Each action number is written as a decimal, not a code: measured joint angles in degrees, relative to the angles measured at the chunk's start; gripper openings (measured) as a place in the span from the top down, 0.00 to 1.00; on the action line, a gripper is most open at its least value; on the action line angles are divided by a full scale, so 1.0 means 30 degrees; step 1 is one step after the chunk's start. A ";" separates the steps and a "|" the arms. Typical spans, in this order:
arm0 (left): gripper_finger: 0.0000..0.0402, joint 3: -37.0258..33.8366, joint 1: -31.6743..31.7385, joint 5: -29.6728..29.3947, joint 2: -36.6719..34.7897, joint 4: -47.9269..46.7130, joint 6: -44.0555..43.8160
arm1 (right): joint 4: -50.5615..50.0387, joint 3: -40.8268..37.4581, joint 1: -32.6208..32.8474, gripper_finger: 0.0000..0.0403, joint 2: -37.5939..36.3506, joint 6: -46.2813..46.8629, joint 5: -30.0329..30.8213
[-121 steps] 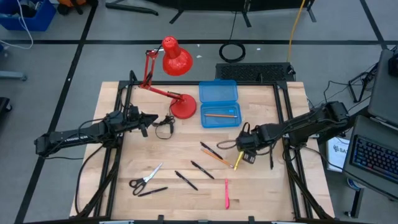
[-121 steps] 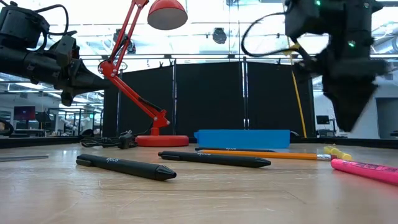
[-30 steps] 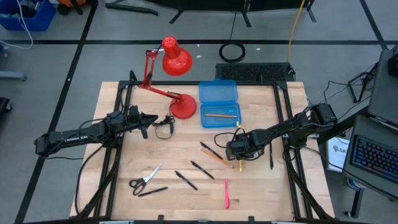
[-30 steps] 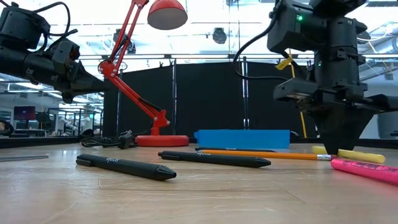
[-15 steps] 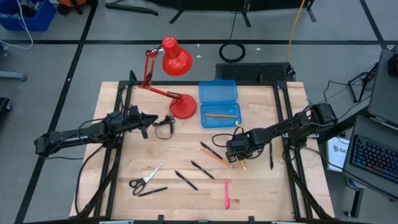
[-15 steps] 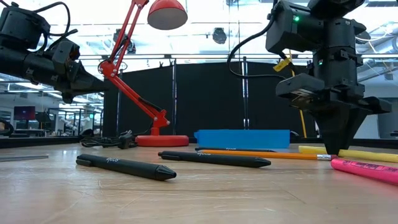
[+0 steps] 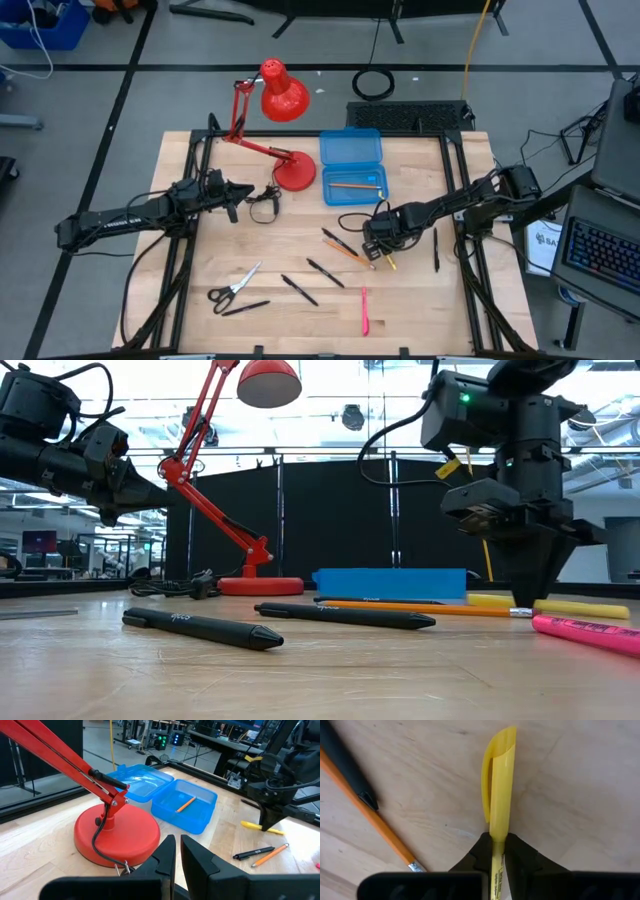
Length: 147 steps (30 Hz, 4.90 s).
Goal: Pick & place school supplies into a supply box
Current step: Put the yellow pen into the blue supply box, then put the orange pencil into the blue supply box
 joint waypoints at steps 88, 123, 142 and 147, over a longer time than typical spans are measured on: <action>0.92 0.0000 0.0001 -0.0570 0.0001 -0.0656 -0.0270 | 0.3999 0.3191 -0.9389 0.95 0.0177 -3.2839 0.5013; 0.92 0.0007 0.0006 -0.0503 0.0001 -0.0714 -0.0189 | 0.6807 0.3191 -0.9498 0.91 0.1195 -3.1692 0.4986; 0.92 0.0007 -0.0001 -0.0503 0.0000 -0.0709 -0.0224 | 0.7890 0.3184 -0.9469 0.85 0.1195 -3.0679 0.4788; 0.92 0.0007 0.0006 -0.0510 -0.0003 -0.0710 -0.0248 | 0.8565 0.3184 -0.9460 0.82 0.1188 -3.0463 0.4000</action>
